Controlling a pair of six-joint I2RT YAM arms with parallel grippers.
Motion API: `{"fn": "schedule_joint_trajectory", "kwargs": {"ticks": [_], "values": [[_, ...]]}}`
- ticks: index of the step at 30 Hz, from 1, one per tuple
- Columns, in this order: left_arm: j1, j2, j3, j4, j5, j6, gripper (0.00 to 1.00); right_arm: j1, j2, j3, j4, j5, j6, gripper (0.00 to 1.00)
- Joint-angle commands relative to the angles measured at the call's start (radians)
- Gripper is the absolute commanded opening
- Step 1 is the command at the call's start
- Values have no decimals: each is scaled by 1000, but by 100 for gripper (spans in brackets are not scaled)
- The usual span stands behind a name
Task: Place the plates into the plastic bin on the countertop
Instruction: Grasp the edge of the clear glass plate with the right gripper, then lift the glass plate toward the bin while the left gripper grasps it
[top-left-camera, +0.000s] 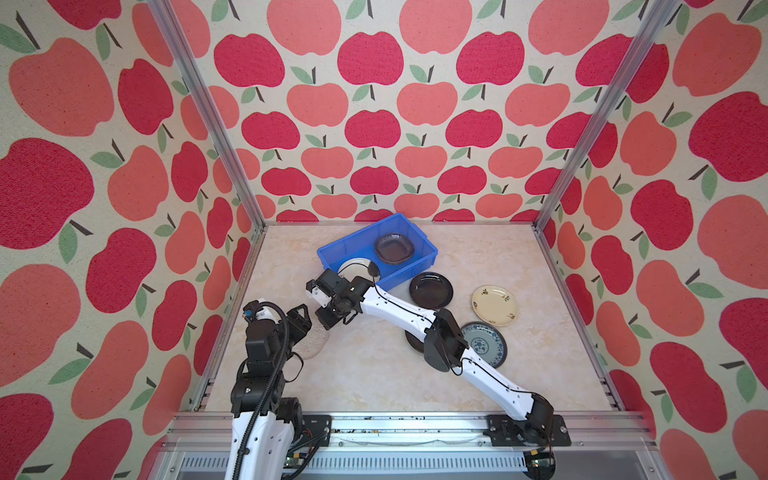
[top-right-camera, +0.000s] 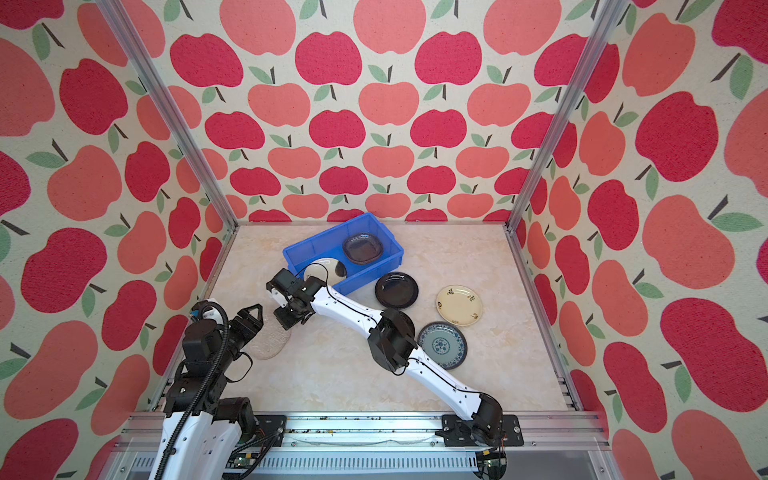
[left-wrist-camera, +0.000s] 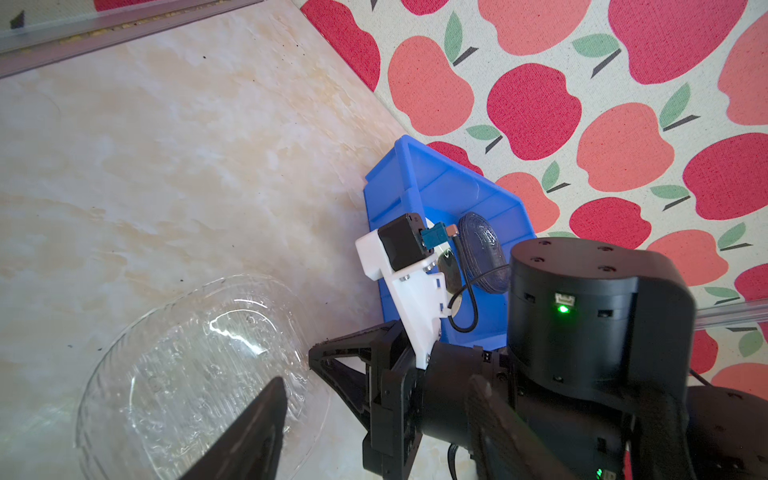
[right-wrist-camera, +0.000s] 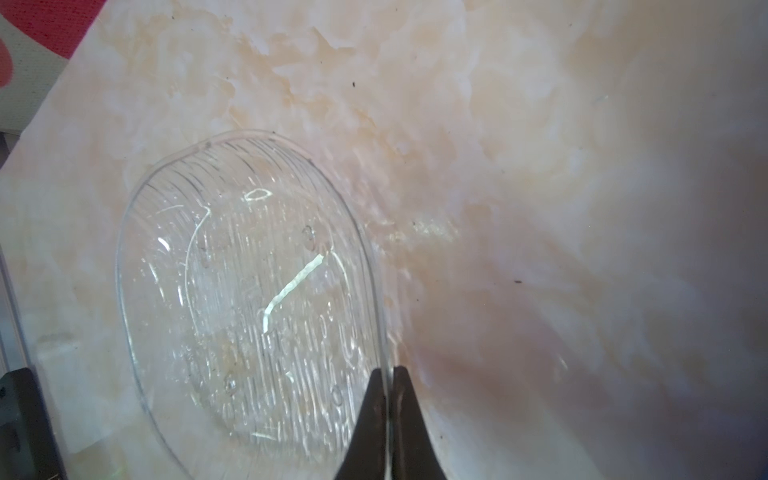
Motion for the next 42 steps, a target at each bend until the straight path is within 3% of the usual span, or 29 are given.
{"fn": "schedule_joint_trajectory", "kwargs": {"ticks": [1,8,15,23,31,42], "values": [[8,35,3,57,41,25,71,1,-69,-41,-14,20,-3,0],[11,172,108,140,81,66,70,1,-208,-118,-65,40,-26,0],[11,345,292,170,116,131,70,-23,-426,-359,-62,76,-41,0],[5,509,392,273,227,127,68,-171,-659,-634,50,70,55,0],[-73,564,354,363,290,123,65,-320,-715,-659,61,59,74,0],[-195,667,283,518,314,75,52,-436,-674,-607,105,-103,145,0]]}}
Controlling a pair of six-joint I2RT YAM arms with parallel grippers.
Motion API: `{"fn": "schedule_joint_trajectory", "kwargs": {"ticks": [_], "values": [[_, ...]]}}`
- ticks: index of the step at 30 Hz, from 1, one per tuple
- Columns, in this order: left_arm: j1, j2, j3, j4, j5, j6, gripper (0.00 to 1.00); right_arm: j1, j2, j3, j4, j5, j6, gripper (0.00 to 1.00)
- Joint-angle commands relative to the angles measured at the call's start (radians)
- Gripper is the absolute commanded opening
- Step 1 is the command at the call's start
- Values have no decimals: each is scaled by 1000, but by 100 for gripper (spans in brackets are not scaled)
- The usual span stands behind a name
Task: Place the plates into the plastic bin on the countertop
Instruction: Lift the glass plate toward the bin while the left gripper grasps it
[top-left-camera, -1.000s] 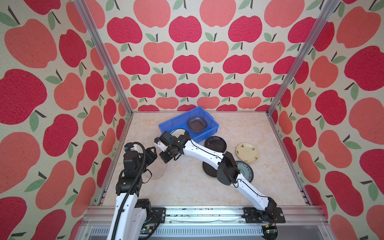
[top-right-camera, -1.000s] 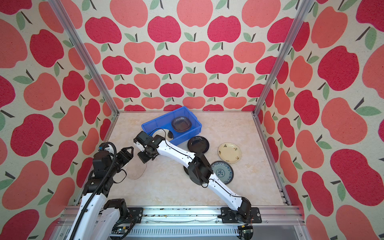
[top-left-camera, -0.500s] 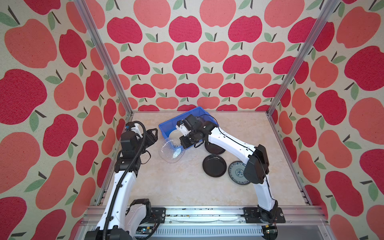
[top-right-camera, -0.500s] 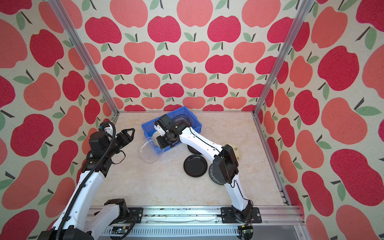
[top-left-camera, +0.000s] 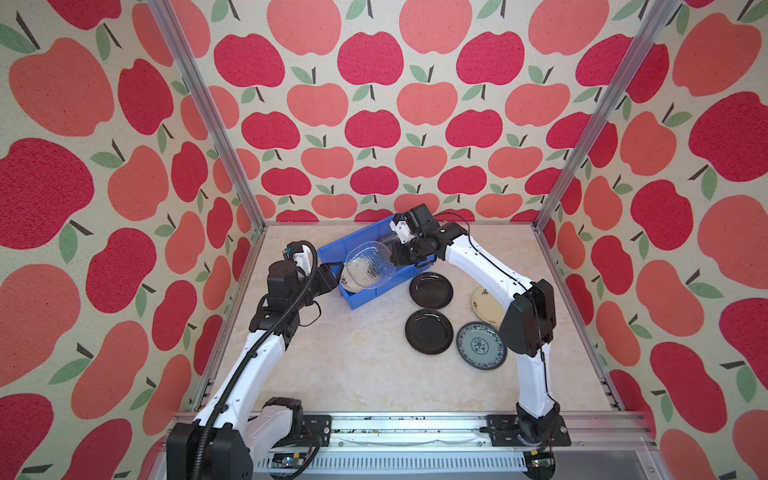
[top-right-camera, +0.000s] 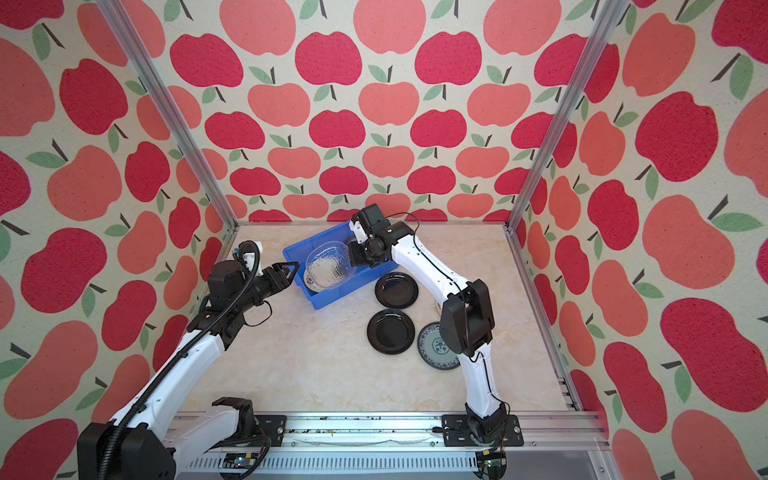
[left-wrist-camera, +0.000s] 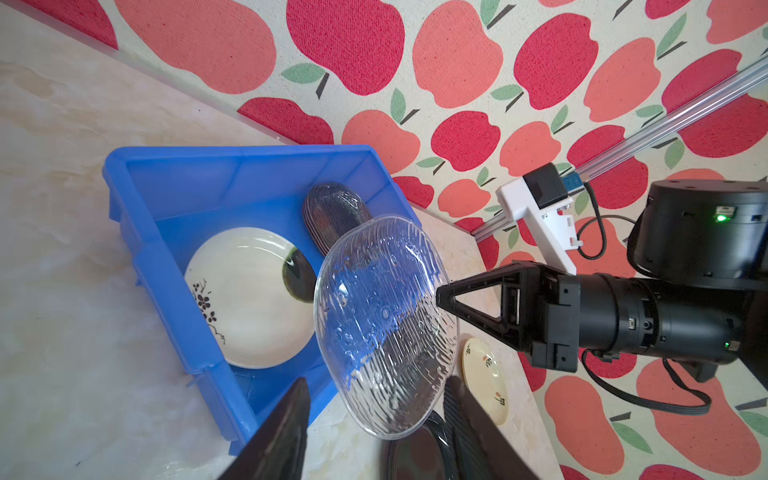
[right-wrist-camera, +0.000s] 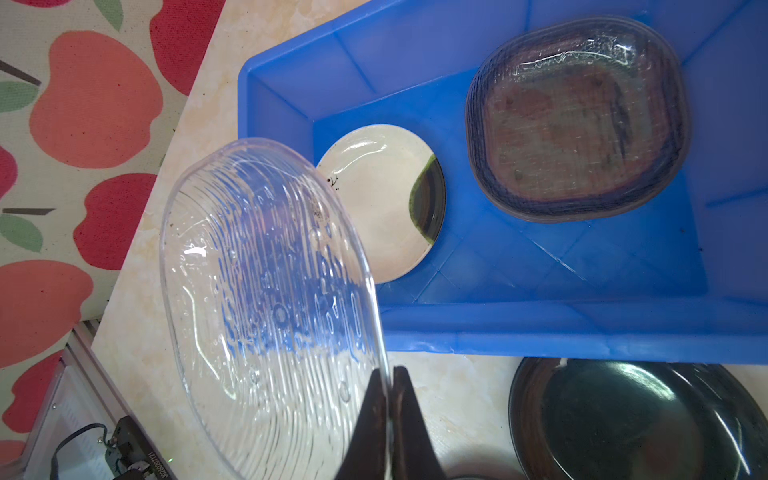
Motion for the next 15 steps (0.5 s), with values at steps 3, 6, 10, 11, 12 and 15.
{"fn": "schedule_joint_trajectory", "kwargs": {"ticks": [3,6,10,11,12,15], "values": [[-18,70,-12,82,20,-22,48,-13,-6,34,53,-119,58,0],[-25,97,-10,94,7,-26,47,-13,-11,29,58,-145,67,0],[-36,139,-1,98,-44,-24,46,-11,-34,-15,86,-158,73,0],[-38,155,3,100,-50,-27,44,-11,-40,-29,94,-160,73,0],[-39,167,7,103,-55,-30,42,-11,-42,-34,97,-157,74,0],[-44,202,24,106,-63,-38,33,-6,-47,-42,91,-142,65,0]]}}
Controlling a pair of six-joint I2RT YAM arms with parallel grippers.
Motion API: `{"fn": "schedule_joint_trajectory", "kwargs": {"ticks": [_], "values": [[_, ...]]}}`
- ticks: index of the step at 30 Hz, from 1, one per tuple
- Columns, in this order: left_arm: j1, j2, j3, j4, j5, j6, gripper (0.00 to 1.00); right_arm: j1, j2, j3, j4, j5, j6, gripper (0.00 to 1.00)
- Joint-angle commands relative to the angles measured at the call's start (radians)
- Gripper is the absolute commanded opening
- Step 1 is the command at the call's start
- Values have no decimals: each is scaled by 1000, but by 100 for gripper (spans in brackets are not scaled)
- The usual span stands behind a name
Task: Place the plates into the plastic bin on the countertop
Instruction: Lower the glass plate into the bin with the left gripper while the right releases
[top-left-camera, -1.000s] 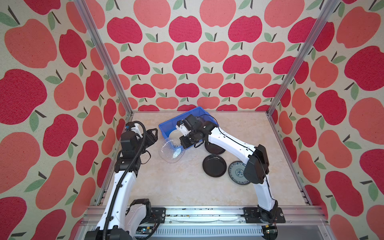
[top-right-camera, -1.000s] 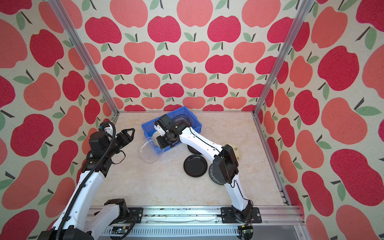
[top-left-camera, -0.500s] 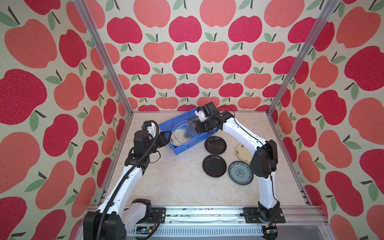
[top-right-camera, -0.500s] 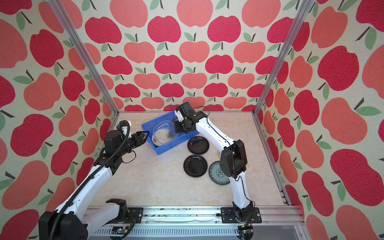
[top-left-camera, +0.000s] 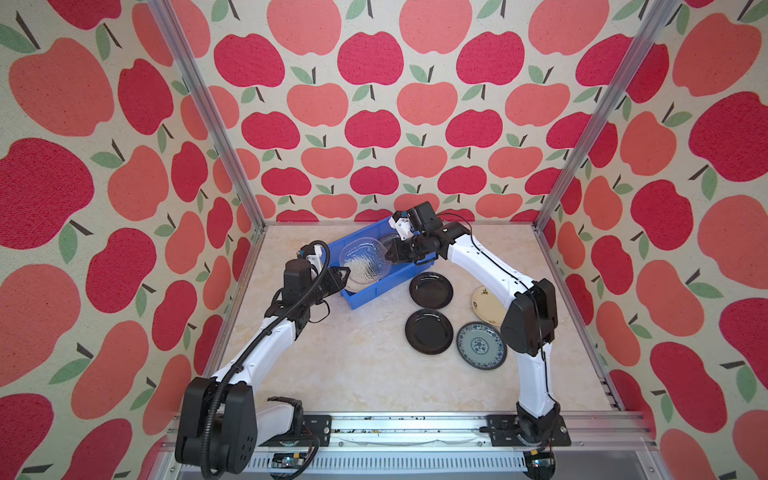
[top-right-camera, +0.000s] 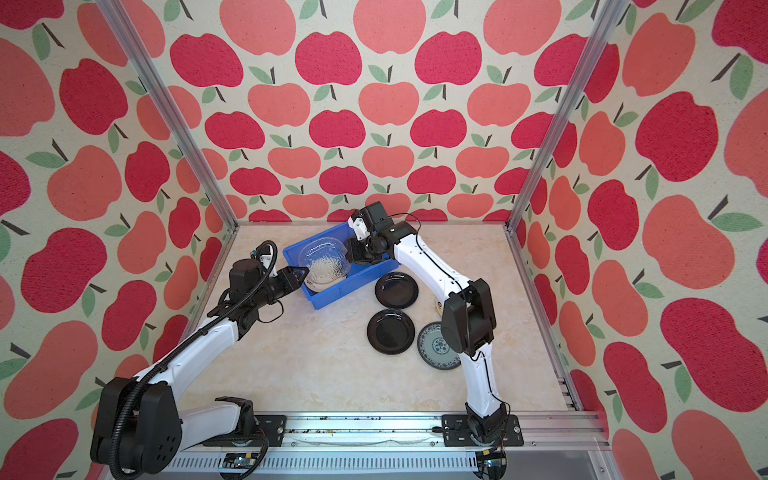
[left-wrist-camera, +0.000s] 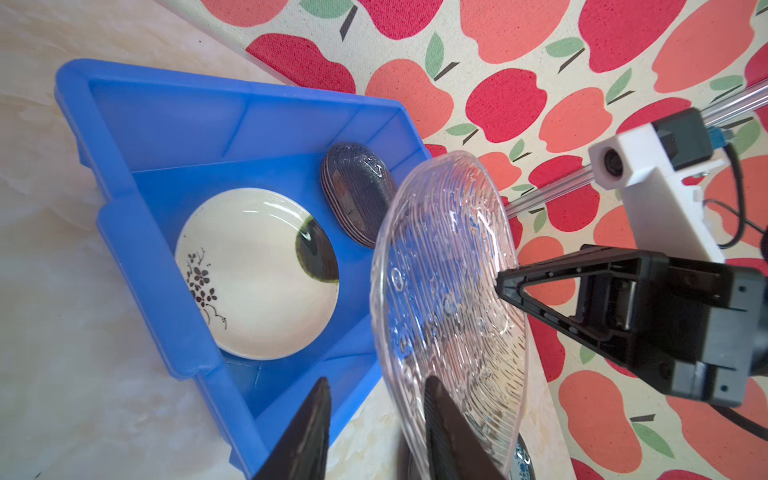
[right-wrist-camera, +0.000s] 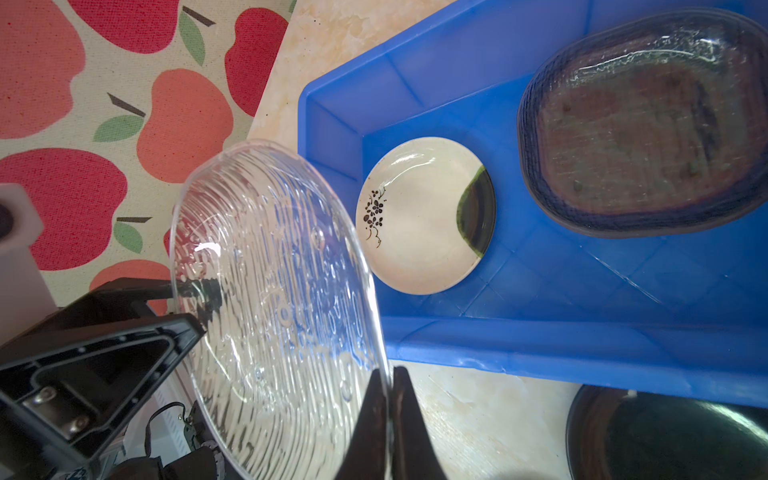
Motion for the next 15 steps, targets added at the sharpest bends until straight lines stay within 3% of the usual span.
{"fn": "schedule_joint_trajectory", "kwargs": {"ticks": [1,9,11,15], "values": [[-10,33,42,16,-39,-10,28,8,-44,-13,14,-8,6,0],[-42,85,107,-32,-81,-4,6,26,-30,8,-4,69,-14,0],[-46,97,119,-35,-92,-5,0,25,-18,17,-14,82,-13,5],[-55,120,140,-33,-105,-21,0,14,-16,11,1,98,-2,18]]}}
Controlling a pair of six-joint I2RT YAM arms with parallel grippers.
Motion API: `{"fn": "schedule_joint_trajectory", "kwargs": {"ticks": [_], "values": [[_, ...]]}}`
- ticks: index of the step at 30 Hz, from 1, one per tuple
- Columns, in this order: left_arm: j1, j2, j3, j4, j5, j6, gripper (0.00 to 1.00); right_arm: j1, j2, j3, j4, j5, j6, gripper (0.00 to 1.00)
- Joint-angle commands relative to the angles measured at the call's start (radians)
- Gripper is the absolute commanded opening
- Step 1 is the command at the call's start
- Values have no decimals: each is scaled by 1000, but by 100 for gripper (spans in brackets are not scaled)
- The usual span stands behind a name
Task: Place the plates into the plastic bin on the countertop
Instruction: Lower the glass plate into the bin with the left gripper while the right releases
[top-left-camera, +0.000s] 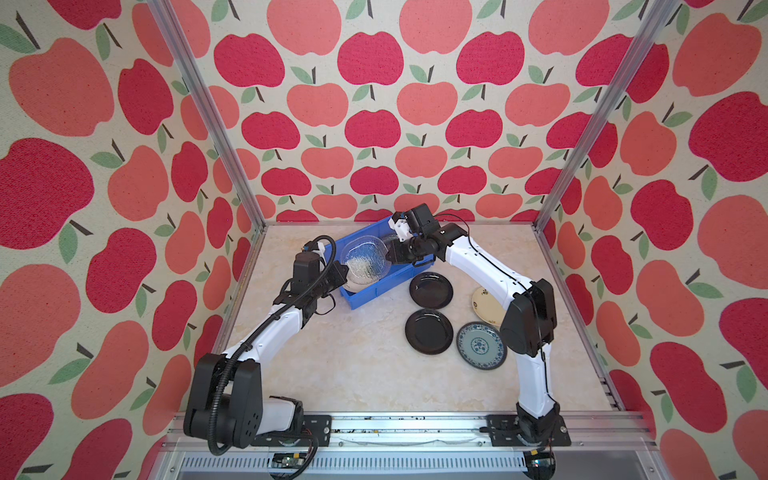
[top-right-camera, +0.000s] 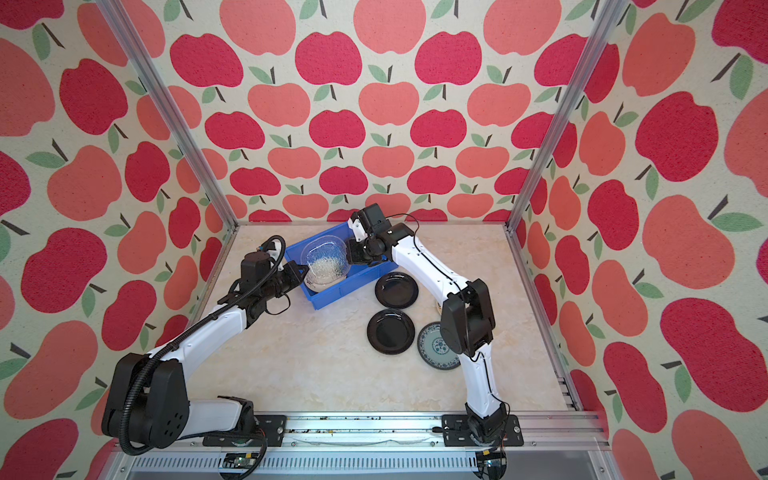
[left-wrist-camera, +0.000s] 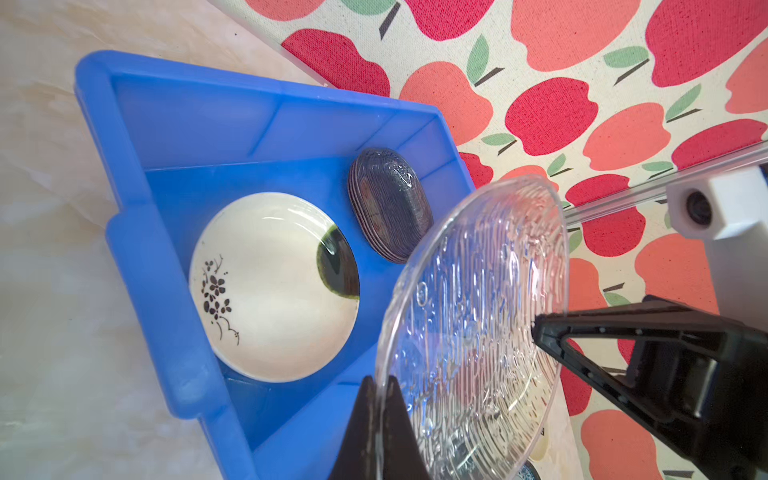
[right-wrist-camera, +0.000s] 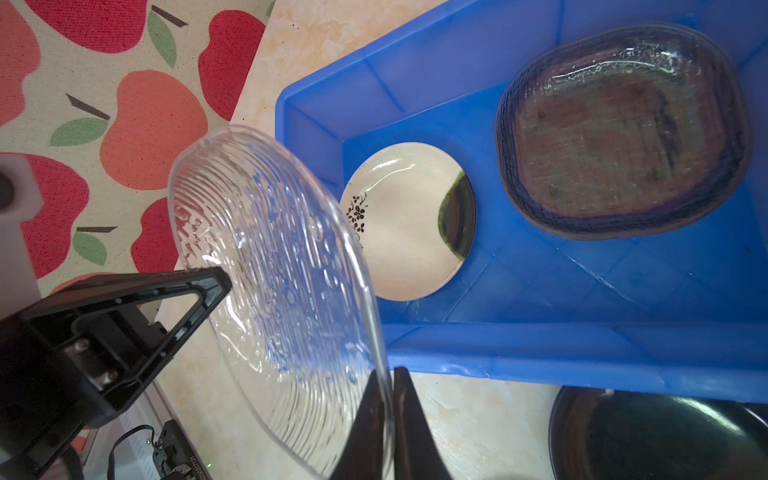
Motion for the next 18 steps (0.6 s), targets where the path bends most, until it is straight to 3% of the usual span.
{"fn": "schedule_joint_trajectory", "kwargs": {"ticks": [1,4,8,18], "values": [[-17,20,59,-4,-9,7,0,-12,-17,13,-2,13,5,24],[-27,45,100,-37,-52,-32,0,-58,-33,-8,8,1,44,36],[-45,92,174,-85,-120,-100,0,-146,-107,-90,85,-13,91,45],[-106,316,379,-144,-267,-264,0,-257,-140,-93,104,-3,113,46]]}}
